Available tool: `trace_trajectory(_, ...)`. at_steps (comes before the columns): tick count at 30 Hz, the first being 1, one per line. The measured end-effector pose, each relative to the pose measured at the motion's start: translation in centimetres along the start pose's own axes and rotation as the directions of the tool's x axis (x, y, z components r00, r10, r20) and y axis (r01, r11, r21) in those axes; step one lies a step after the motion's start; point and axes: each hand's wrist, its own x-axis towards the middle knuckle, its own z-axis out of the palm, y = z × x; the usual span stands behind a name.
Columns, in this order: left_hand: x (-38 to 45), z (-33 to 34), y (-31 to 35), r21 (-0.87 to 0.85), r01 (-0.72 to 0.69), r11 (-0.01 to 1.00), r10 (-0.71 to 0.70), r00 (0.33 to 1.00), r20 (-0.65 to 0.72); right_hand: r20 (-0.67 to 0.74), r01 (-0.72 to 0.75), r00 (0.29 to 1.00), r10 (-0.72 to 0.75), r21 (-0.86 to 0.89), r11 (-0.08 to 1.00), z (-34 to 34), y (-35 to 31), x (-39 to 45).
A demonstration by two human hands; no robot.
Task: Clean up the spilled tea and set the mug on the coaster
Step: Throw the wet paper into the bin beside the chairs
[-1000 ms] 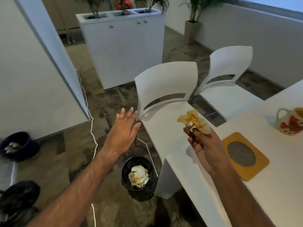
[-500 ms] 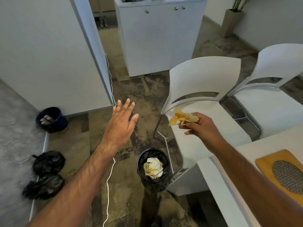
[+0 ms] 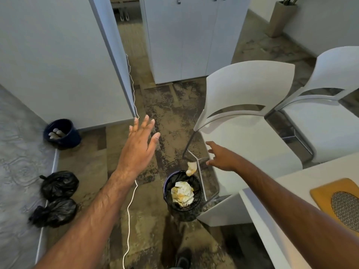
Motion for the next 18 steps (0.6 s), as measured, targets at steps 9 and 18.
trace_trajectory(9, 0.7, 1.9, 2.4, -0.001, -0.076, 0.997, 0.076, 0.996, 0.052, -0.201, 0.039, 0.979, -0.014, 0.119, 0.992, -1.4, 0.2, -5.3)
trace_trajectory(18, 1.5, 4.4, 8.1, -0.041, -0.226, 0.973, 0.229, 0.964, 0.131, -0.502, 0.034, 0.865, -0.022, 0.016, 0.999, -1.6, 3.2, -11.7)
